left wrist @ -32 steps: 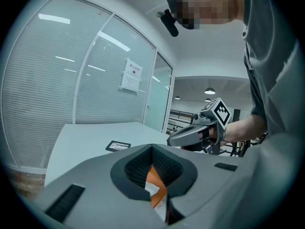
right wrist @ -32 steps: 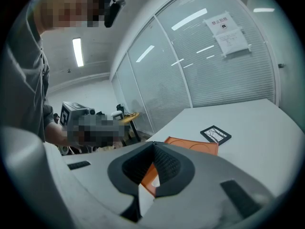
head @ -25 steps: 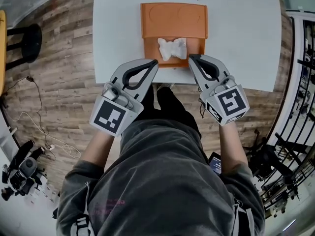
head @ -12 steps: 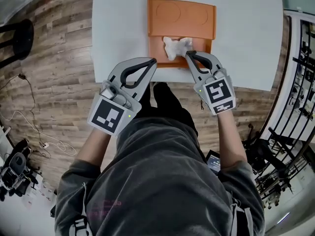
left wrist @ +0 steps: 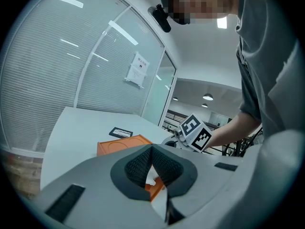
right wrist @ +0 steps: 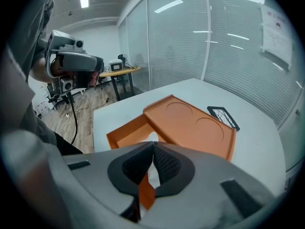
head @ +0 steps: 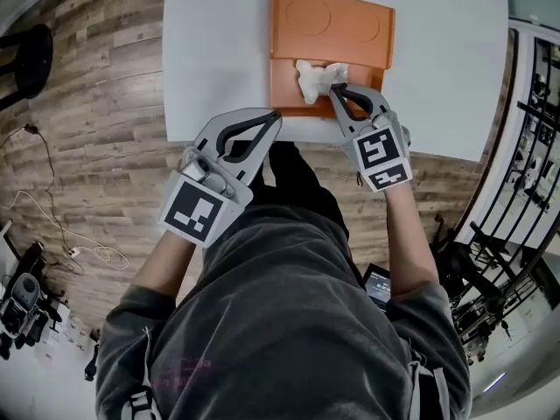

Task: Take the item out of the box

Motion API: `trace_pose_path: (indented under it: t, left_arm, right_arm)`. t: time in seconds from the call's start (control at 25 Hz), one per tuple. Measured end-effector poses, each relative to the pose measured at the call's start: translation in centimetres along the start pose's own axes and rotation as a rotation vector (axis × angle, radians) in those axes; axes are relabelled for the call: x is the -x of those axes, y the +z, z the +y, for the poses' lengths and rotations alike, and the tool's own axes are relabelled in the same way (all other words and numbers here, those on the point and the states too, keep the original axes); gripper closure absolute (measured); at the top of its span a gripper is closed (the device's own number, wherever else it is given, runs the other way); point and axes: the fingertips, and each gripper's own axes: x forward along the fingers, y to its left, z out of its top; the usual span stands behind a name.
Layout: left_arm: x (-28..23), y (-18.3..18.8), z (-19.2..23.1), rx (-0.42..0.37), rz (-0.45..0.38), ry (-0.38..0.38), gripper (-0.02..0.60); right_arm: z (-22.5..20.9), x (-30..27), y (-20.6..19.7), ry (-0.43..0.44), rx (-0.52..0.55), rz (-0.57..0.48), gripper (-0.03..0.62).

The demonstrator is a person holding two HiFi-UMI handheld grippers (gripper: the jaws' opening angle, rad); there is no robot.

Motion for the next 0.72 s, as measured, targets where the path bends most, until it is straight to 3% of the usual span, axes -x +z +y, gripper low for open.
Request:
trace_pose_path:
  t: [0.72]
  left_arm:
    - [1.3, -1.9, 0.1, 0.05, 0.016, -0.008, 0.571]
  right_arm:
    - [0.5, -3.1, -2.9, 0.03, 0.1, 0.183, 0.5]
